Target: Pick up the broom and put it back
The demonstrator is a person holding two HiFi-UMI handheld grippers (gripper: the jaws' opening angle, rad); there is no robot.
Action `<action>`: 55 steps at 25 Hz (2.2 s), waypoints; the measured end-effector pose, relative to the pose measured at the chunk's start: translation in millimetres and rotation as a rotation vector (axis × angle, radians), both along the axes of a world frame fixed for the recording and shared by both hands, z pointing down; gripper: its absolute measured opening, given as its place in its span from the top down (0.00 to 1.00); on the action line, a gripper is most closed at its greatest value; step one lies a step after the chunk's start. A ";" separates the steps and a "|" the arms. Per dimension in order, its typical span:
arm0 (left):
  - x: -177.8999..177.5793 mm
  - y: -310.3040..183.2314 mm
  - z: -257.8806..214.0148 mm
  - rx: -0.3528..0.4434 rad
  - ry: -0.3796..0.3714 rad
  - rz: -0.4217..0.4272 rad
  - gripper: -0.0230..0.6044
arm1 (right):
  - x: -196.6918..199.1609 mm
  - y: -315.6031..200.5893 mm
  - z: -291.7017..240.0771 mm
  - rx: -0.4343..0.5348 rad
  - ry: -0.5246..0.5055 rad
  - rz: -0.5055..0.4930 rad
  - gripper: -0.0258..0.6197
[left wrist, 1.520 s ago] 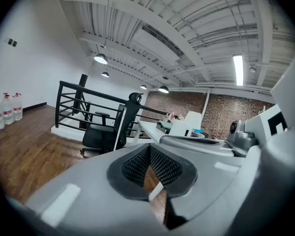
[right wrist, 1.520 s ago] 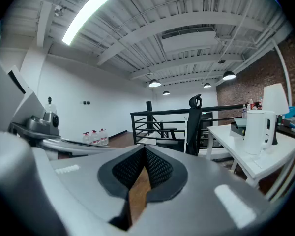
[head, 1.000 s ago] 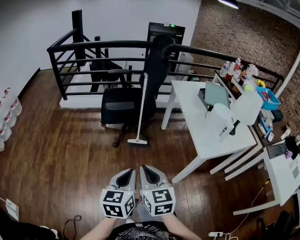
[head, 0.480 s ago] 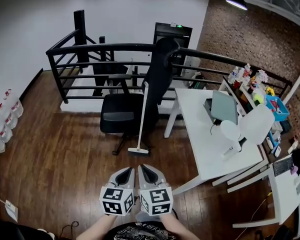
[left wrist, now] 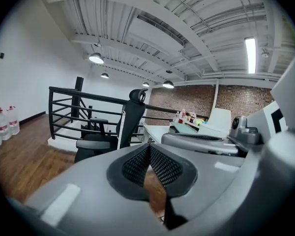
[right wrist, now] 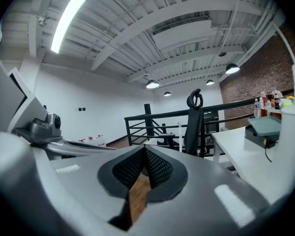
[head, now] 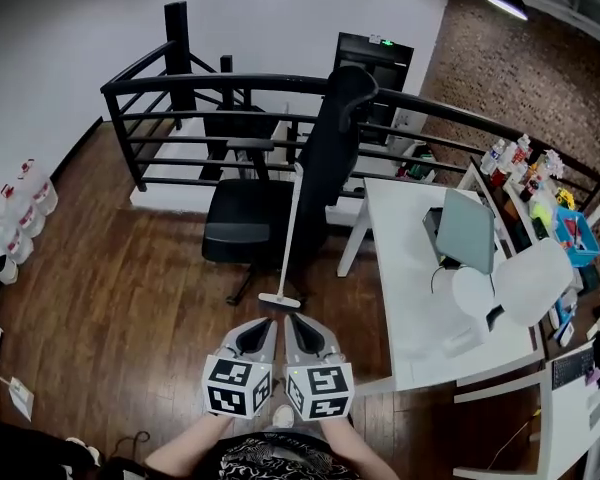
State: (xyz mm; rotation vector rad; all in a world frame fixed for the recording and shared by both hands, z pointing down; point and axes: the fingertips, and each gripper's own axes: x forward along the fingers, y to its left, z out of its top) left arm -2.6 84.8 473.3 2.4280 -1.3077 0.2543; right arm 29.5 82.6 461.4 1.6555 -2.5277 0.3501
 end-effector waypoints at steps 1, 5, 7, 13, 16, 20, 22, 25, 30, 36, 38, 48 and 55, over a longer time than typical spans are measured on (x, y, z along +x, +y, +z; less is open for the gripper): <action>3.6 -5.4 -0.1 -0.002 -0.003 -0.004 0.96 | 2.9 -5.2 0.2 -0.001 -0.003 -0.007 0.96; 14.1 -22.3 0.6 -0.004 -0.021 -0.024 0.96 | 13.1 -22.5 1.7 -0.004 -0.017 -0.029 0.96; 19.5 -30.2 1.9 -0.003 -0.033 -0.028 0.96 | 18.8 -31.4 2.6 -0.003 -0.027 -0.034 0.96; 27.9 -53.0 -1.2 0.017 -0.045 -0.039 0.96 | 28.3 -54.6 0.3 0.014 -0.042 -0.042 0.96; 27.3 -63.4 3.0 0.017 -0.049 -0.051 0.96 | 33.5 -67.3 7.5 0.003 -0.041 -0.042 0.96; 25.2 -81.4 9.5 0.003 -0.043 -0.062 0.96 | 33.7 -87.3 10.3 -0.003 -0.037 -0.046 0.96; 25.3 -95.6 10.6 0.004 -0.035 -0.062 0.96 | 32.1 -100.2 11.1 0.000 -0.027 -0.049 0.96; 25.8 -121.2 12.7 0.007 -0.022 -0.064 0.96 | 31.1 -122.4 16.2 -0.003 -0.015 -0.052 0.96; 23.4 -167.9 15.9 -0.001 -0.002 -0.061 0.96 | 29.4 -167.2 22.6 -0.013 -0.007 -0.049 0.96; 26.1 -224.8 14.0 -0.013 -0.003 -0.022 0.96 | 28.7 -223.0 23.9 -0.027 0.003 -0.025 0.96; 24.8 -244.0 15.4 -0.023 -0.006 -0.006 0.96 | 26.6 -241.4 24.5 -0.034 0.007 -0.014 0.96; 21.5 -318.4 25.4 -0.054 0.005 0.061 0.96 | 26.9 -318.8 40.0 -0.069 0.019 0.066 0.95; 10.4 -355.6 34.7 -0.070 -0.006 0.094 0.96 | 21.7 -363.7 61.8 -0.115 0.014 0.093 0.86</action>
